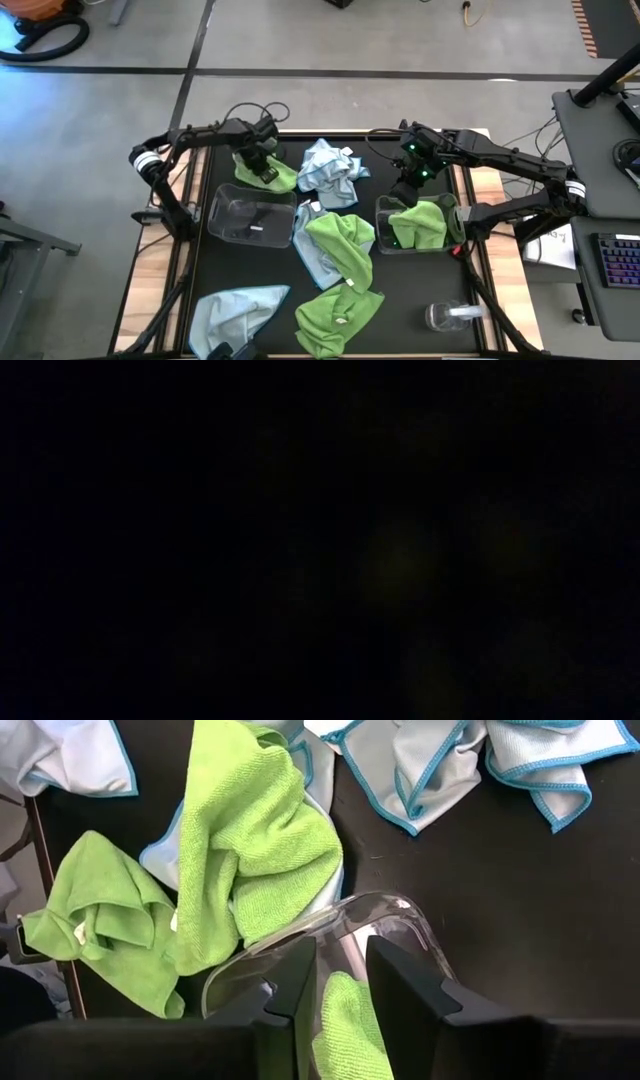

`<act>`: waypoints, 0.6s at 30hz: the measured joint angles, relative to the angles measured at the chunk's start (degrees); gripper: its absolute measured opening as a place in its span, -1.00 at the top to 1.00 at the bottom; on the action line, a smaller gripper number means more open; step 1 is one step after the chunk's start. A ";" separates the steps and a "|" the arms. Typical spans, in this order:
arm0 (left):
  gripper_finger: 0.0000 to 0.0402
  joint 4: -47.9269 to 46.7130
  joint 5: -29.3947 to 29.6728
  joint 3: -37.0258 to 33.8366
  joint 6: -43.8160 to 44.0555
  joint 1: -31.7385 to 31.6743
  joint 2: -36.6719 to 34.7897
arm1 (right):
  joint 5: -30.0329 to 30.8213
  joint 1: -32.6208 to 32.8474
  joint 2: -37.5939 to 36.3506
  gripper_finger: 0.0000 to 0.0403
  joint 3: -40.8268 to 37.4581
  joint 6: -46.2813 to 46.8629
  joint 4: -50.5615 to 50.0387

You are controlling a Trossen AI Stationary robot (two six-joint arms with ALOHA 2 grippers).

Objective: Sort microfiber towel by color & place in baskets
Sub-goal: Put the green towel into the right transparent bin

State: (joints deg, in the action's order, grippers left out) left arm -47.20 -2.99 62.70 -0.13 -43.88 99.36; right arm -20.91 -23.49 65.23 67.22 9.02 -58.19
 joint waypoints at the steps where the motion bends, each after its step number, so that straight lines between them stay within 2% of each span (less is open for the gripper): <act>1: 0.95 -0.92 -0.05 0.48 0.08 -0.02 0.04 | 0.01 0.00 0.00 0.59 0.00 0.00 0.01; 7: 0.99 -4.96 -1.51 5.18 0.65 0.03 0.03 | 0.02 0.00 0.00 0.59 0.00 0.30 -0.18; 14: 1.00 -8.88 -11.58 14.05 -2.22 2.02 -0.02 | 0.05 0.00 0.00 0.59 0.00 -0.09 1.17; 18: 1.00 -12.25 -13.02 21.51 -4.01 4.79 -0.03 | 0.06 0.00 0.00 0.59 0.00 0.32 4.94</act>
State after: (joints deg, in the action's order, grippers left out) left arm -59.45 -16.01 84.21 -4.13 -39.09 99.33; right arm -20.84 -23.49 65.24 67.22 9.35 -53.25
